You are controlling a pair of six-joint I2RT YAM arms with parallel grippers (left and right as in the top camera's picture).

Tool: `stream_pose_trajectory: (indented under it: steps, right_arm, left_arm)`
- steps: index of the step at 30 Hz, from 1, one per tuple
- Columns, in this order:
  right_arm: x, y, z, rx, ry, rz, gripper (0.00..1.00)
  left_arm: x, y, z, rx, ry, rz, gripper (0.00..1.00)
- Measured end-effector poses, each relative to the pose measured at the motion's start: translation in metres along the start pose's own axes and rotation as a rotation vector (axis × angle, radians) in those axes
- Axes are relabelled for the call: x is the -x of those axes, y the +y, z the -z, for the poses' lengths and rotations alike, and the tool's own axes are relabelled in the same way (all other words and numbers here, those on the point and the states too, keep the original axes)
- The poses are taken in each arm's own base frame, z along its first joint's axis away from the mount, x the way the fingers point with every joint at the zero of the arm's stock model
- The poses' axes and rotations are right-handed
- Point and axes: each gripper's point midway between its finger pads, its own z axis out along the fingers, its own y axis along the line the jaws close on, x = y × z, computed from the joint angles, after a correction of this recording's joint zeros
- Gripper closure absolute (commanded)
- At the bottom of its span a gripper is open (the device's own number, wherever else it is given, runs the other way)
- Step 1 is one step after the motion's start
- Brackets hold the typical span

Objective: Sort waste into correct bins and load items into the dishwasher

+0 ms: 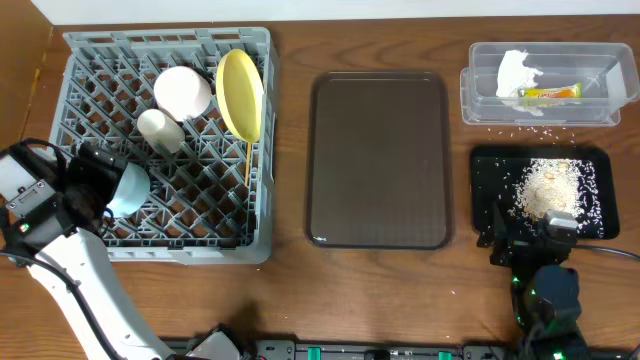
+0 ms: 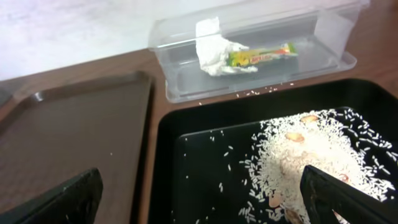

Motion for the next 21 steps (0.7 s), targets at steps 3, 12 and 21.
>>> stream_pose_trajectory:
  steps: [3,12,21]
  right_arm:
    - [-0.004,-0.005,0.001,-0.005,0.02,0.002,0.01]
    - [0.011,0.011,0.008,0.111,-0.049,0.179,0.01]
    - [0.032,0.026,0.019,0.183,-0.168,0.348,0.01]
  left_arm:
    - [0.0,0.0,0.0,0.0,0.0,0.0,0.1]
    - [0.0,0.0,0.0,0.0,0.0,0.0,0.1]
    - [0.0,0.0,0.0,0.0,0.0,0.0,0.1]
